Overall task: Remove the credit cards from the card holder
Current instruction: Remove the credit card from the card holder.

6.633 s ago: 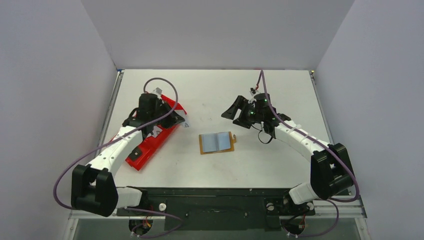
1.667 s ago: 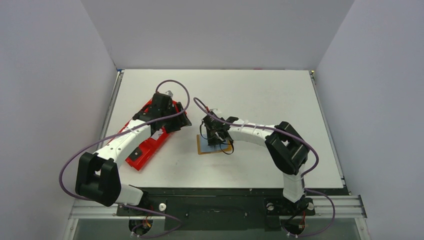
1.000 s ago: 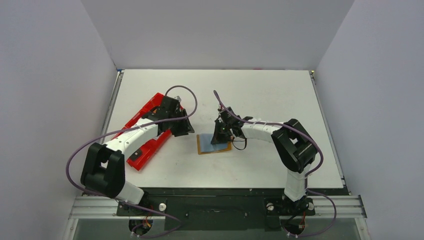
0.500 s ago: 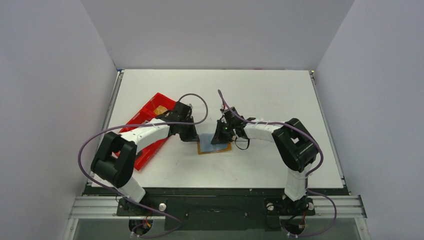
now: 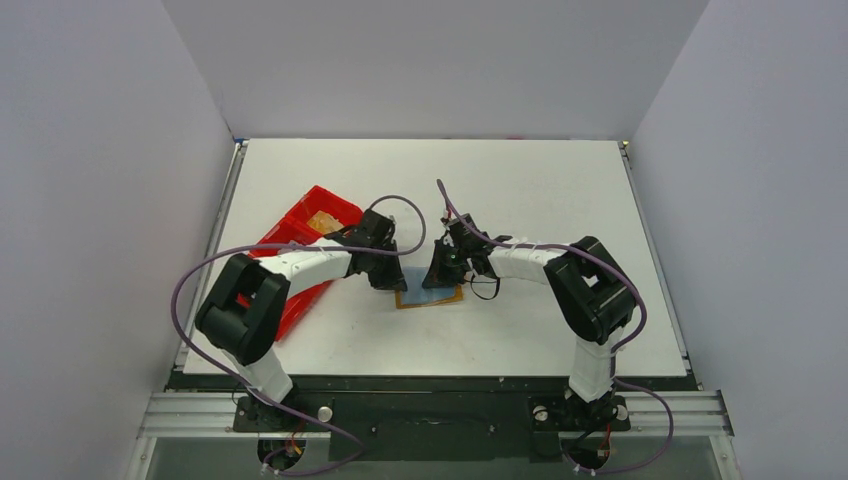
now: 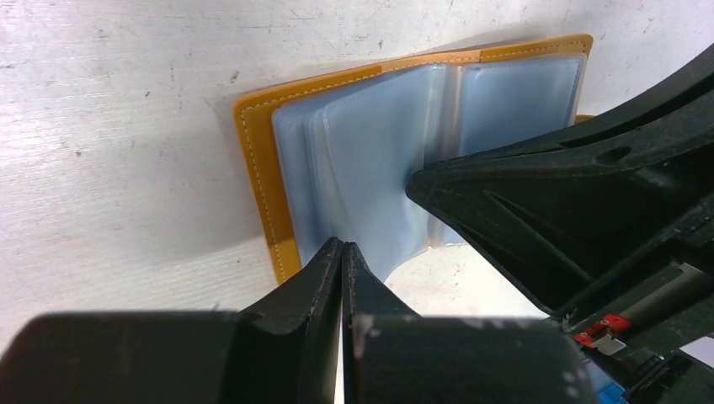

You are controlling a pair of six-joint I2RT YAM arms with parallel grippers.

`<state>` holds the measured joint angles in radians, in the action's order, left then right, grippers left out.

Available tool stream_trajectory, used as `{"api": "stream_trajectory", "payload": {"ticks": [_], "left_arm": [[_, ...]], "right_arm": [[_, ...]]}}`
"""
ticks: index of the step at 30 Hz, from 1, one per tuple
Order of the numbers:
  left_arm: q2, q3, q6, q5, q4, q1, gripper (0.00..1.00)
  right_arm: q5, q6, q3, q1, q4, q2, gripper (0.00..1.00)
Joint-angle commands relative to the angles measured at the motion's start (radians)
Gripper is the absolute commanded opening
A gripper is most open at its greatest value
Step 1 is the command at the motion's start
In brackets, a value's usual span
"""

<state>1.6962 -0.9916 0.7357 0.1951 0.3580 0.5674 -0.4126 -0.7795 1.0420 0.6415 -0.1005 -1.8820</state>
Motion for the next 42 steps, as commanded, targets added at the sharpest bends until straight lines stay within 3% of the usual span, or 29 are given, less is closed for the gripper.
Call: {"api": "stream_trajectory", "payload": {"ticks": [1,10,16,20,32,42], "left_arm": [[0.019,-0.02,0.013,0.022,-0.057,0.014,0.0],[0.039,-0.036,0.021,0.029,-0.073,0.023,0.0],[0.049,-0.052,0.024,0.035,-0.08,0.026,0.0],[0.054,-0.067,0.025,0.039,-0.083,0.032,0.0],[0.118,-0.161,0.036,0.068,-0.113,0.075,0.0],[0.225,-0.23,0.047,0.087,-0.137,0.115,0.0]], "right_arm": [[0.111,0.027,-0.051,0.01,-0.044,-0.068,0.0],[0.102,0.033,-0.038,0.008,-0.049,-0.001,0.01],[0.079,0.023,0.01,0.001,-0.086,0.111,0.25],[0.09,0.019,0.028,-0.013,-0.132,0.179,0.32],[0.223,0.028,-0.038,-0.093,-0.225,0.368,0.34],[0.288,0.038,-0.103,-0.129,-0.255,0.428,0.34]]}}
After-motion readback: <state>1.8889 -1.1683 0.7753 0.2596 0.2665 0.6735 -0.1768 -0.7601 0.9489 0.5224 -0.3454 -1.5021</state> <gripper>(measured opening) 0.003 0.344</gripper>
